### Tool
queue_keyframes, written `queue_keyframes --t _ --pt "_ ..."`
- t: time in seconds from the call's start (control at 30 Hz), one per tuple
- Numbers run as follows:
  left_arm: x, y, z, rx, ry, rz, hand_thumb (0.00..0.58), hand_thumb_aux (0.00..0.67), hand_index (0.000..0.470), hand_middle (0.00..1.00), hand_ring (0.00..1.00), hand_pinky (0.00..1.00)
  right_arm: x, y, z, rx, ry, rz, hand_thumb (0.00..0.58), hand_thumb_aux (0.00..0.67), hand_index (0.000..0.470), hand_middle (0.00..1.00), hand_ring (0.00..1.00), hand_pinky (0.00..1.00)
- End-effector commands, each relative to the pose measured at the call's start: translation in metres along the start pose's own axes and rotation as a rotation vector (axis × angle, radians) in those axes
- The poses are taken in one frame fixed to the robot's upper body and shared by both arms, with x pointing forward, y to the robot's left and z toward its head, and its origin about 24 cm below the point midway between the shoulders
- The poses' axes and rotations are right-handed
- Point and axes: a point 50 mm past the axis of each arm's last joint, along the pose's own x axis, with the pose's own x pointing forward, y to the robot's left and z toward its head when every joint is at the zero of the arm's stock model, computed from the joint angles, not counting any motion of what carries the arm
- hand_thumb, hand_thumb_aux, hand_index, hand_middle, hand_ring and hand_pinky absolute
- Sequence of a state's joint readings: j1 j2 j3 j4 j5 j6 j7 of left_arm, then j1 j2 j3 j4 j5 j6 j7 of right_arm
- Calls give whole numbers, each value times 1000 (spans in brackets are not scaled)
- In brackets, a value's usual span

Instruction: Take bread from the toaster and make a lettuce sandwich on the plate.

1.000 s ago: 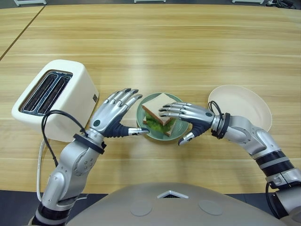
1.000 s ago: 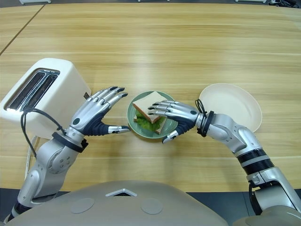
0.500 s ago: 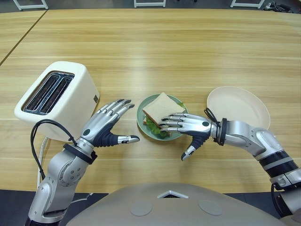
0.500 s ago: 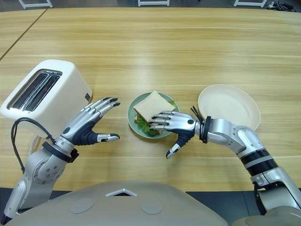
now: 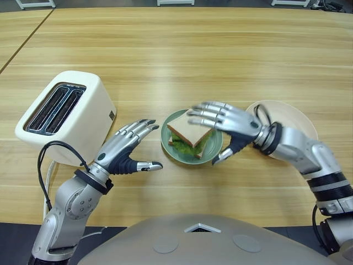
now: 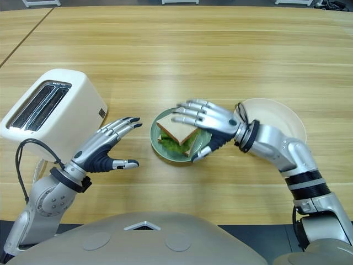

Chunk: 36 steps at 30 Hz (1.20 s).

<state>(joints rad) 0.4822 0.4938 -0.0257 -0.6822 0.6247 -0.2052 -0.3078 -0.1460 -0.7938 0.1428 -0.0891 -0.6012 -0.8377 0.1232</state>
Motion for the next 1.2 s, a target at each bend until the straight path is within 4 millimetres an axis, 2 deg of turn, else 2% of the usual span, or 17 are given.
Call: queue_keyframes --t 0.03,0.07,0.1,0.13,0.17,0.2,0.37,0.5,0.6,0.7,0.93,1.07,1.2 --pt "-3 4 -1 -11 -8 0 0 0 0 0 0 0 -26 3 -1 79 46 201 0 0 0 39 39 39" --pt "-4 4 0 -15 -13 -8 0 0 0 0 0 0 -32 5 -1 108 52 251 0 0 0 443 443 443" --pt "-6 4 1 -23 -22 -23 0 0 0 0 0 0 -37 6 0 146 54 290 227 147 103 804 804 804" --pt "-7 3 2 -29 -34 -47 0 0 0 0 0 0 -42 6 0 183 58 325 558 539 378 1000 1000 1000" --pt "-8 2 4 -43 -48 -73 436 336 236 776 776 776 -46 6 1 211 62 354 580 670 470 1000 1000 1000" --pt "-11 -1 6 -69 -74 -113 580 670 470 1000 1000 1000 -49 5 1 239 67 383 580 670 470 1000 1000 1000" --pt "-21 -11 4 -148 -107 -297 580 670 470 1000 1000 1000 -61 4 8 349 68 503 580 670 470 1000 1000 1000" --pt "-18 -33 -1 -136 -90 -443 580 670 470 1000 1000 1000 -68 40 26 456 39 675 580 670 470 1000 1000 1000" --pt "-5 -53 -2 -129 -112 -506 580 670 470 1000 1000 1000 -72 62 42 522 6 762 580 670 470 1000 1000 1000" --pt "11 -73 -3 -125 -120 -543 580 670 470 1000 1000 1000 -71 77 48 532 -7 796 580 670 470 1000 1000 1000" --pt "35 -97 -14 -95 -77 -581 580 670 470 1000 1000 1000 -47 107 35 433 13 768 580 670 470 1000 1000 1000" --pt "44 -100 -18 -96 -68 -577 580 670 470 1000 1000 1000 -28 121 14 383 56 753 580 670 470 1000 1000 1000" --pt "64 -98 -27 -95 -66 -552 580 670 470 1000 1000 1000 -12 128 1 345 62 736 580 670 470 1000 1000 1000"
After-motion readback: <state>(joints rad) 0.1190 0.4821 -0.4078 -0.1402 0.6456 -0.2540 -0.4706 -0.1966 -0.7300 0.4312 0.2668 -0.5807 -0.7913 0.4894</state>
